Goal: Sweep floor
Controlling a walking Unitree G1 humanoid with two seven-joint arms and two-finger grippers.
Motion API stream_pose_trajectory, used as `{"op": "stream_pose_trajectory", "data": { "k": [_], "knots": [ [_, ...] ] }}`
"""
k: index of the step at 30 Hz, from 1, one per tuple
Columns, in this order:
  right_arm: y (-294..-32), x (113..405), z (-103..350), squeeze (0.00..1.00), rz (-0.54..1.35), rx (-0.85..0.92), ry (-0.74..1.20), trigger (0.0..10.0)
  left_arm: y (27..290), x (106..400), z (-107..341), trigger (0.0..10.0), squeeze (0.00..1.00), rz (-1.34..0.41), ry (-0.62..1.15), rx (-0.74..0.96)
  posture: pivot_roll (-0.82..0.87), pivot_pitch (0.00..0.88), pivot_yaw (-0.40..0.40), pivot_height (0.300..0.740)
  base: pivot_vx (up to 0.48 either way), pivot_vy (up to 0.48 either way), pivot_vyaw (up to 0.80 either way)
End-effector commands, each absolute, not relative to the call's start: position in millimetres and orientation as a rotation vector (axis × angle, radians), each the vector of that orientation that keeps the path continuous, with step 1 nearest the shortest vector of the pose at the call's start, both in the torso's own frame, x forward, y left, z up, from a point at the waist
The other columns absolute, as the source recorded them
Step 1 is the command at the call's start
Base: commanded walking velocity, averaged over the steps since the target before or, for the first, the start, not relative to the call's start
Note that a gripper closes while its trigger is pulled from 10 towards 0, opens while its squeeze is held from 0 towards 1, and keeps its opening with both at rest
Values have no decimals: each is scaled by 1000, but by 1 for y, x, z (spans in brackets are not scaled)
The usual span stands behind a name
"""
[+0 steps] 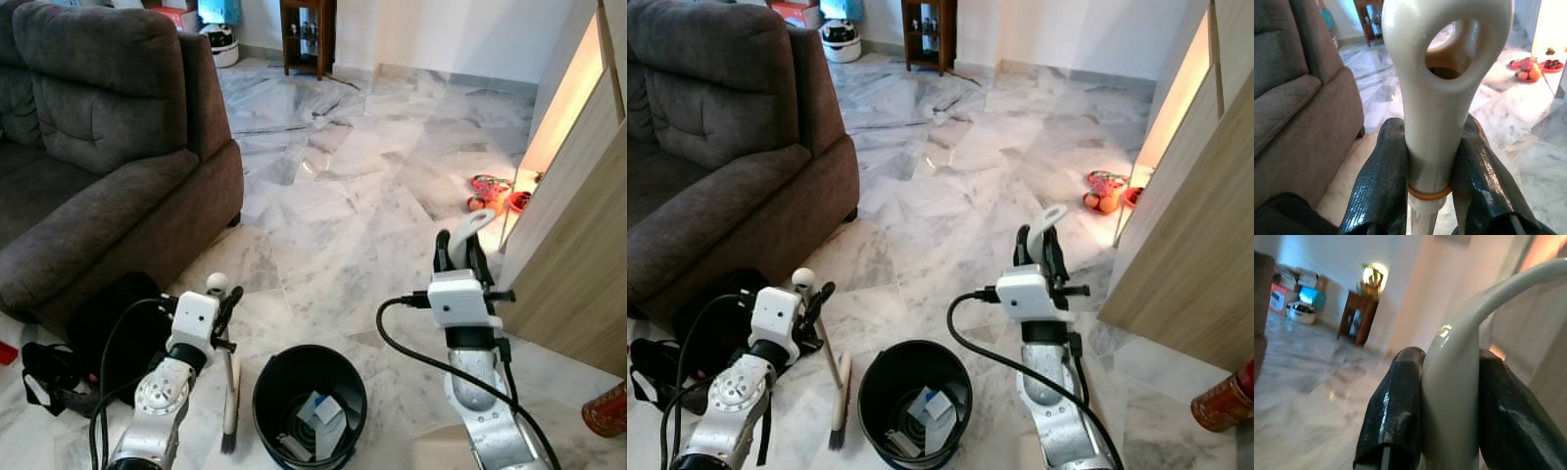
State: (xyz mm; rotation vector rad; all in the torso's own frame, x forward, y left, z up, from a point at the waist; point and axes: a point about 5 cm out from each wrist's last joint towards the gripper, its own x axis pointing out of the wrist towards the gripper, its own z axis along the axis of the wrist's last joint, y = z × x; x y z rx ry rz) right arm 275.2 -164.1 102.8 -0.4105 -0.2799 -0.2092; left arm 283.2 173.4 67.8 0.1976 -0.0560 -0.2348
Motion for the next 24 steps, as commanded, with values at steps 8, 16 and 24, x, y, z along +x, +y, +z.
{"op": "stream_pose_trajectory", "data": {
  "k": [8, 16, 24],
  "knots": [
    [-171, 283, 102, 0, -245, -281, -284, 10000, 171, 280, 74, 10000, 0, -254, -92, 210, 69, 32, 66, 740, 0, 0, 0],
    [-171, 287, 94, 0, -218, -246, -254, 10000, 171, 279, 74, 10000, 0, -253, -87, 210, 72, 31, 65, 740, 0, 0, 0],
    [-171, 290, 78, 0, -168, -261, -144, 10000, 172, 280, 73, 10000, 0, -257, -74, 212, 69, 33, 61, 740, 0, 0, 0]
  ]
}}
